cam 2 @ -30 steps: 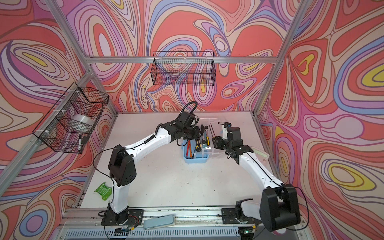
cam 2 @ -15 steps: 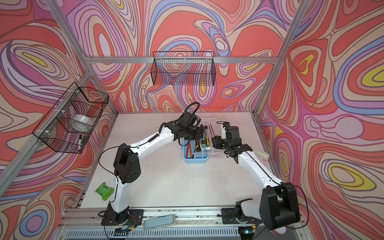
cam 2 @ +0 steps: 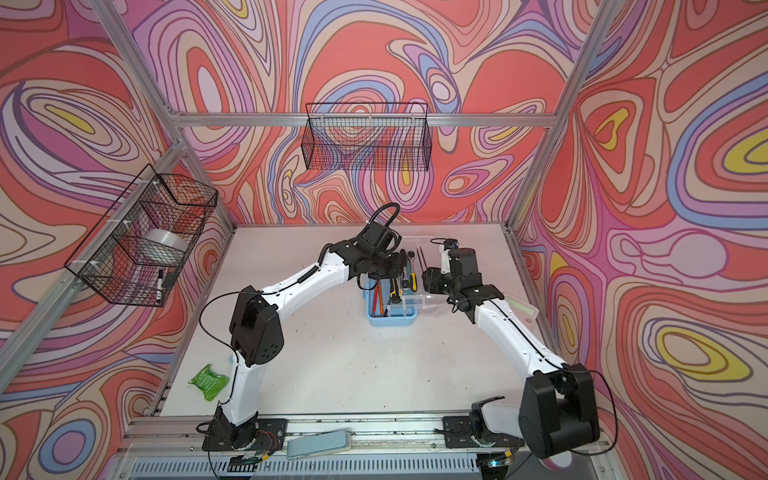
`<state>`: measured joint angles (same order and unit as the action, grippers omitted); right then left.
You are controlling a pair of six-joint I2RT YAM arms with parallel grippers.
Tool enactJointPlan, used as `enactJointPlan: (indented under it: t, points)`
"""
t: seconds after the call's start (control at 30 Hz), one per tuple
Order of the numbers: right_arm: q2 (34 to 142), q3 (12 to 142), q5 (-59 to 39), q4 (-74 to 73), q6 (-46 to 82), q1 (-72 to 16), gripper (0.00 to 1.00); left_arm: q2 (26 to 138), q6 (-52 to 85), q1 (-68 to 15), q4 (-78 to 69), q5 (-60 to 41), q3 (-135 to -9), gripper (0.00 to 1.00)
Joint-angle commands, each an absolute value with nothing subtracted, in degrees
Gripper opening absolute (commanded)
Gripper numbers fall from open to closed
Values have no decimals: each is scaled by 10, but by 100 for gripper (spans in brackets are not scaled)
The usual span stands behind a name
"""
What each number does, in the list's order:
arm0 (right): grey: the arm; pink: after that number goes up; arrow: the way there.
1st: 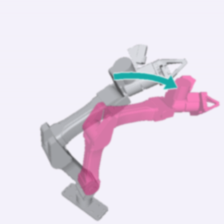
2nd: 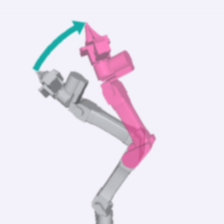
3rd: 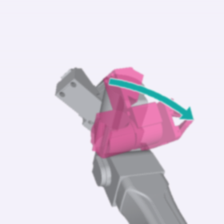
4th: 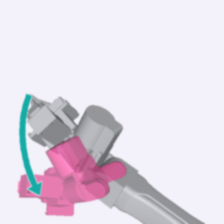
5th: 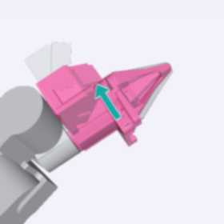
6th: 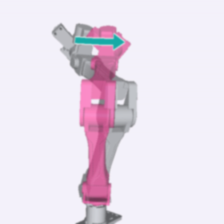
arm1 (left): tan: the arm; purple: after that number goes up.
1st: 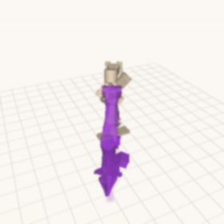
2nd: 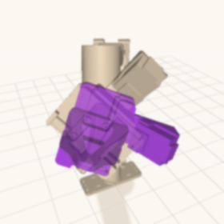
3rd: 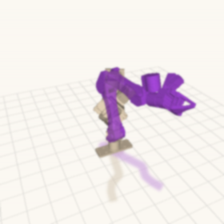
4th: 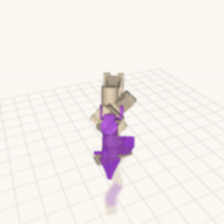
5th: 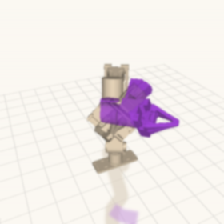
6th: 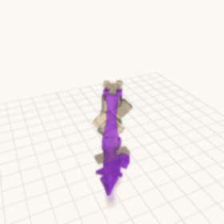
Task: Pack the tool kit
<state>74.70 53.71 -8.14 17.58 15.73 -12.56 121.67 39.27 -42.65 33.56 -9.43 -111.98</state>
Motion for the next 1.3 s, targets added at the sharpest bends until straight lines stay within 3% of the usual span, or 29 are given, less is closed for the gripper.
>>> enactJointPlan:
  t: [0.0,0.8,1.07,1.27]
  points:
    - [753,559,-101,152,149,-138,56,1242,392,-424,374,-82,-1128,11]
    - [751,631,-44,197,149,-140,69,1244,397,-413,376,-80,-1097,7]
    - [734,629,54,214,115,-137,83,1240,400,-410,374,-79,-1084,7]
    - [738,616,-18,210,123,-80,89,1239,400,-408,373,-80,-1080,7]
